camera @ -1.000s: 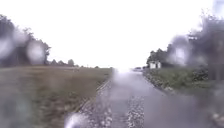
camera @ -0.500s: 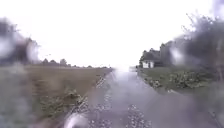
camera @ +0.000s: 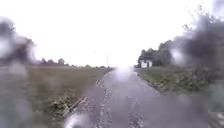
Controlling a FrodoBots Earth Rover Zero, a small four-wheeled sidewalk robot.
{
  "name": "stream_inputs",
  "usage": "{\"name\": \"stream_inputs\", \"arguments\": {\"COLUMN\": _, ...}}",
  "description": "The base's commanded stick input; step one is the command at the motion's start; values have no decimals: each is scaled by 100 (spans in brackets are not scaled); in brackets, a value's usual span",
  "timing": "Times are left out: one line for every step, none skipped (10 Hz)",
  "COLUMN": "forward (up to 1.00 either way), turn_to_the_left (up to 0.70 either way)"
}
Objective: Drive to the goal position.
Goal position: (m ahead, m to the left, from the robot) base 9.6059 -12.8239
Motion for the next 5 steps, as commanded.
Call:
{"name": "stream_inputs", "arguments": {"forward": 100, "turn_to_the_left": -38}}
{"name": "stream_inputs", "arguments": {"forward": 100, "turn_to_the_left": 0}}
{"name": "stream_inputs", "arguments": {"forward": 100, "turn_to_the_left": 0}}
{"name": "stream_inputs", "arguments": {"forward": 100, "turn_to_the_left": 0}}
{"name": "stream_inputs", "arguments": {"forward": 100, "turn_to_the_left": 0}}
